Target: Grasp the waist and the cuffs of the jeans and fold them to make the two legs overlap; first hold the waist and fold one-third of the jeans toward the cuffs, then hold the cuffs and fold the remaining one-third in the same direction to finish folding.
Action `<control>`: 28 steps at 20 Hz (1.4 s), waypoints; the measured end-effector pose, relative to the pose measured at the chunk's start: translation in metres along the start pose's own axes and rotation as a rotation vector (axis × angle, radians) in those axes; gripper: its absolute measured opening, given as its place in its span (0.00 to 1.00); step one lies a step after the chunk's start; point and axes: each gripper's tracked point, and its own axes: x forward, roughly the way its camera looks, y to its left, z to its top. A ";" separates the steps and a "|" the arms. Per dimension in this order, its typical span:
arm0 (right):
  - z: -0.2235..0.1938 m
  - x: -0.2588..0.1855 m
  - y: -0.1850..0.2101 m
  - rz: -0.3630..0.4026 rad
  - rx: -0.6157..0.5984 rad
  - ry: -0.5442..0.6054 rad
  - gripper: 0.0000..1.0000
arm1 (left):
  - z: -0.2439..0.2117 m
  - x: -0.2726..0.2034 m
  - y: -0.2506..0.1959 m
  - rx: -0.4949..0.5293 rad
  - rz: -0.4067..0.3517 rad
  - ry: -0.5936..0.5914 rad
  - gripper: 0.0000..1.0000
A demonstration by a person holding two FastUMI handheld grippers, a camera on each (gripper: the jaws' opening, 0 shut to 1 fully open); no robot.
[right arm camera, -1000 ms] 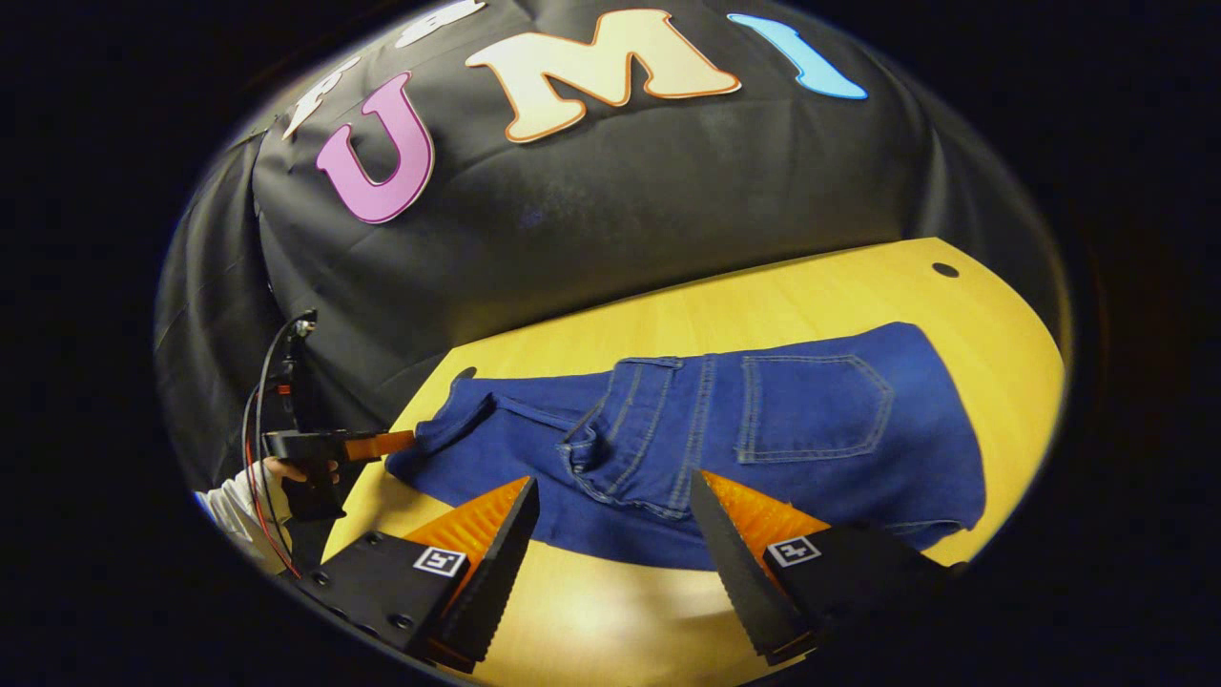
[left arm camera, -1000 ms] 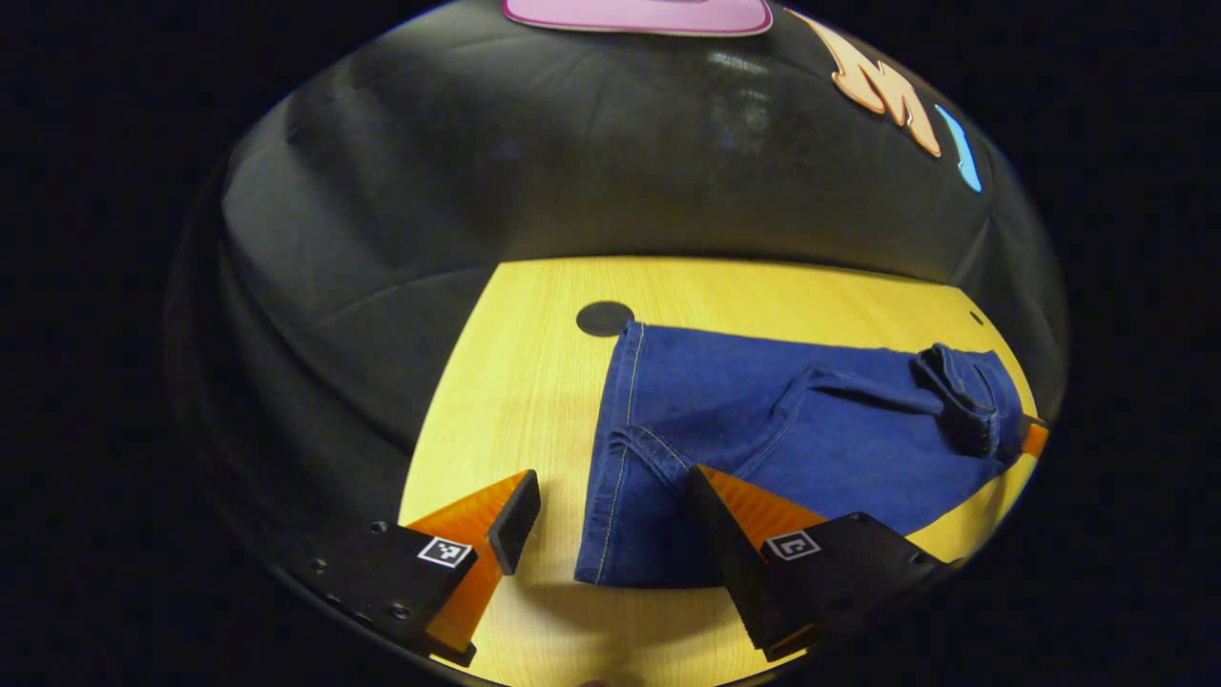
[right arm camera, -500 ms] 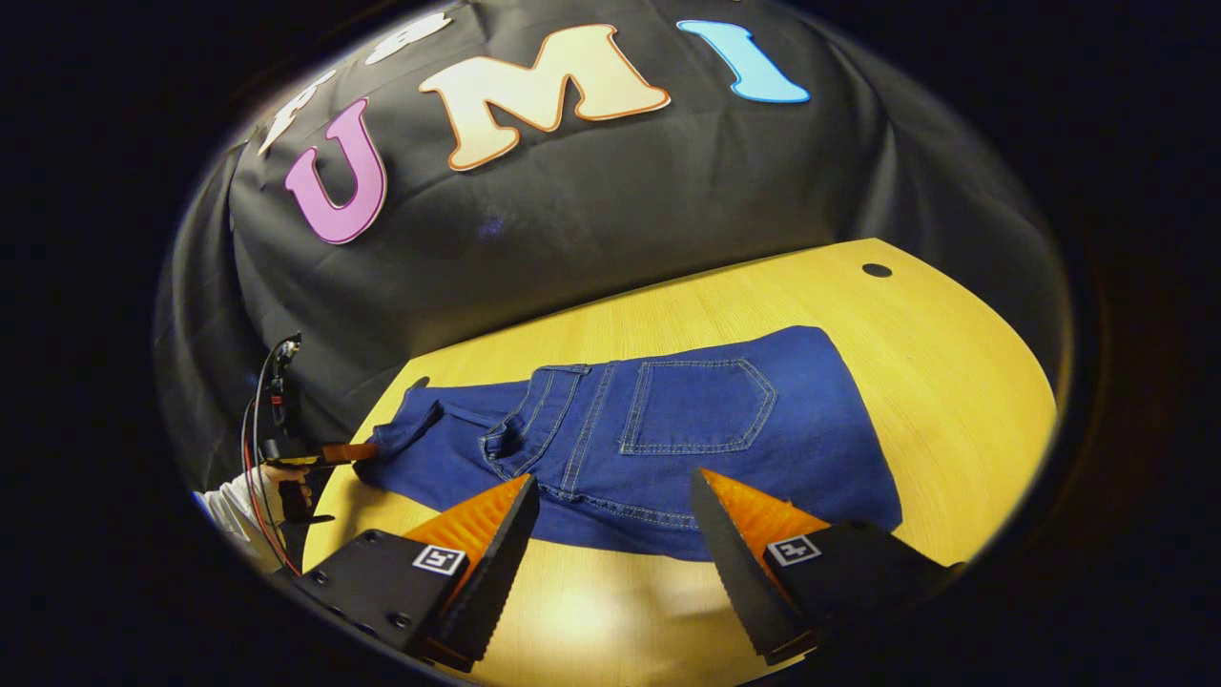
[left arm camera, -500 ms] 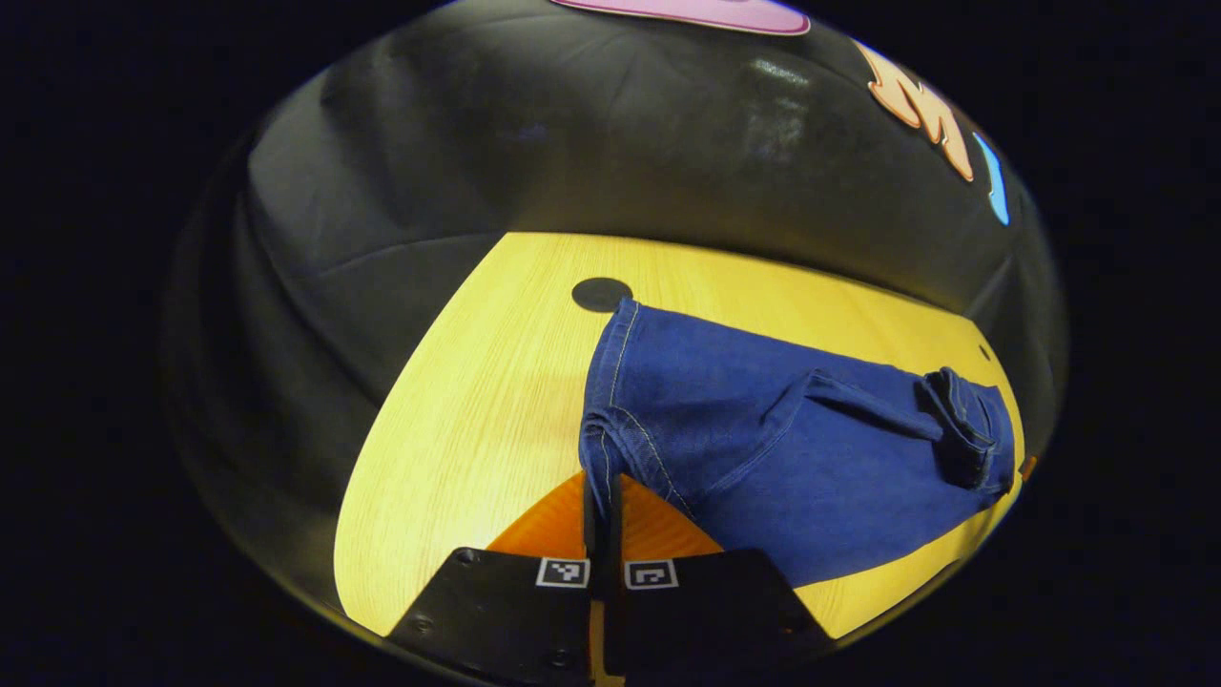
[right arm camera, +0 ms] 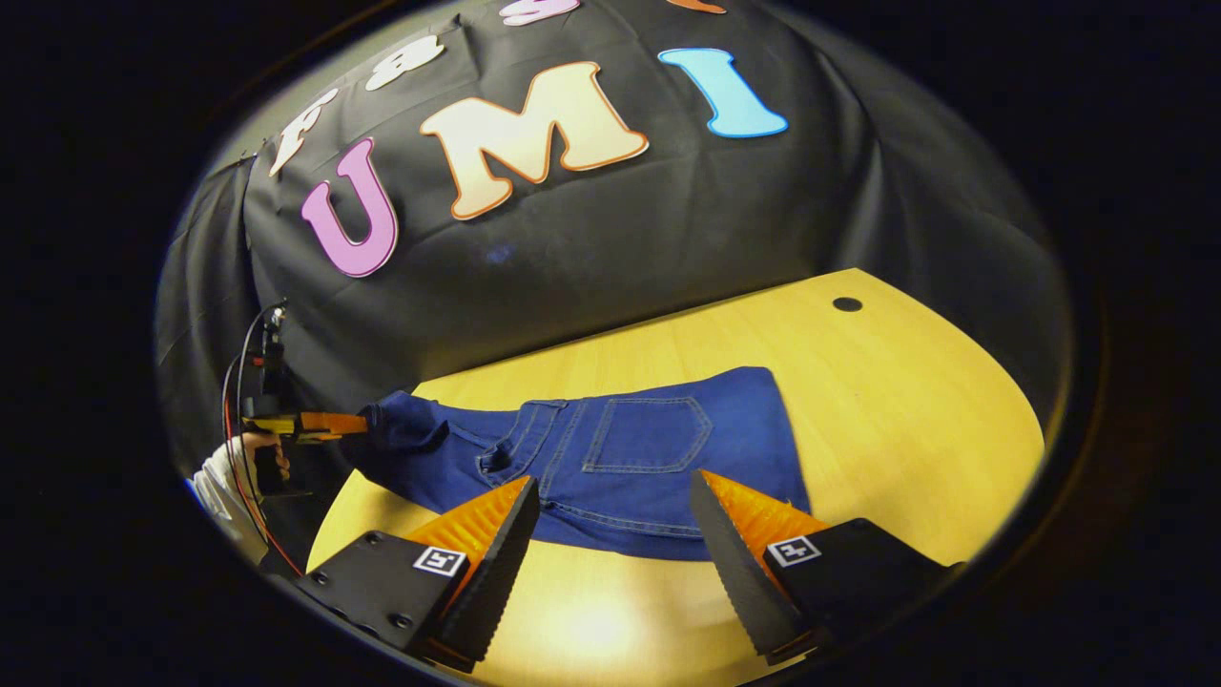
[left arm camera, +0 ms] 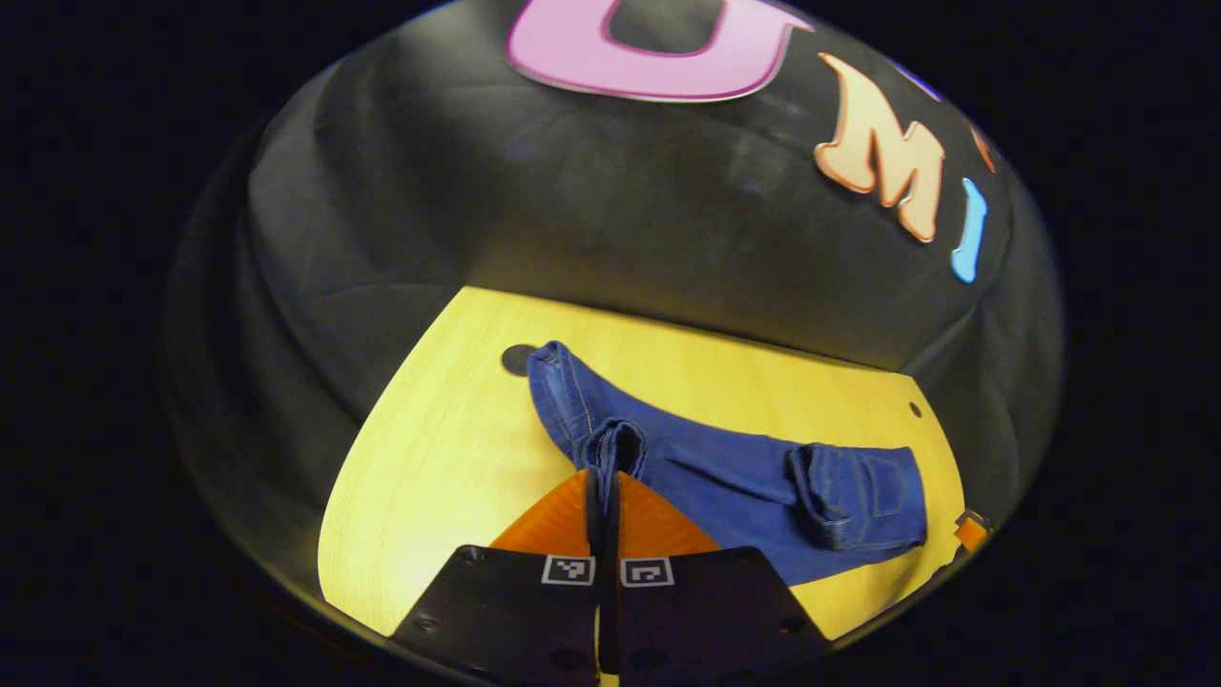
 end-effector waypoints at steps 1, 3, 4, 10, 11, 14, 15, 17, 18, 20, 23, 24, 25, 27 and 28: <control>-0.001 -0.006 -0.006 0.002 0.010 0.004 0.94 | 0.009 -0.008 -0.018 0.021 -0.013 -0.014 0.00; -0.002 -0.015 -0.021 -0.002 0.024 0.012 0.98 | 0.020 -0.010 -0.053 0.052 -0.045 -0.038 0.00; -0.003 -0.021 -0.028 -0.003 0.030 0.013 0.98 | 0.025 -0.011 -0.071 0.062 -0.062 -0.046 0.00; 0.004 -0.056 -0.067 -0.009 0.028 -0.001 0.98 | 0.026 -0.008 -0.177 0.114 -0.163 -0.056 0.00; 0.005 -0.060 -0.074 -0.012 0.030 0.000 0.98 | 0.024 -0.007 -0.194 0.127 -0.176 -0.053 0.00; 0.002 -0.075 -0.097 -0.025 0.046 0.005 0.98 | 0.017 -0.003 -0.239 0.153 -0.213 -0.041 0.00; 0.002 -0.078 -0.104 -0.029 0.051 0.006 0.98 | 0.013 0.001 -0.254 0.164 -0.221 -0.034 0.00; 0.001 -0.088 -0.118 -0.037 0.055 0.009 0.98 | 0.006 0.007 -0.282 0.184 -0.241 -0.023 0.00; 0.001 -0.093 -0.124 -0.039 0.053 0.008 0.98 | 0.003 0.010 -0.296 0.190 -0.255 -0.018 0.00; 0.001 -0.100 -0.137 -0.047 0.048 0.010 0.98 | -0.007 0.015 -0.326 0.202 -0.295 -0.006 0.00; 0.001 -0.109 -0.159 -0.059 0.045 0.018 0.98 | -0.022 0.023 -0.368 0.223 -0.351 0.000 0.00; 0.002 -0.111 -0.164 -0.061 0.047 0.019 0.98 | -0.032 0.026 -0.377 0.233 -0.355 0.014 0.00; 0.005 -0.113 -0.169 -0.062 0.046 0.017 0.98 | -0.042 0.027 -0.387 0.233 -0.362 0.031 0.00; 0.010 -0.114 -0.172 -0.062 0.037 0.009 0.98 | -0.064 0.027 -0.405 0.231 -0.374 0.045 0.00; 0.012 -0.115 -0.174 -0.056 0.035 0.005 0.98 | -0.072 0.025 -0.411 0.236 -0.370 0.044 0.00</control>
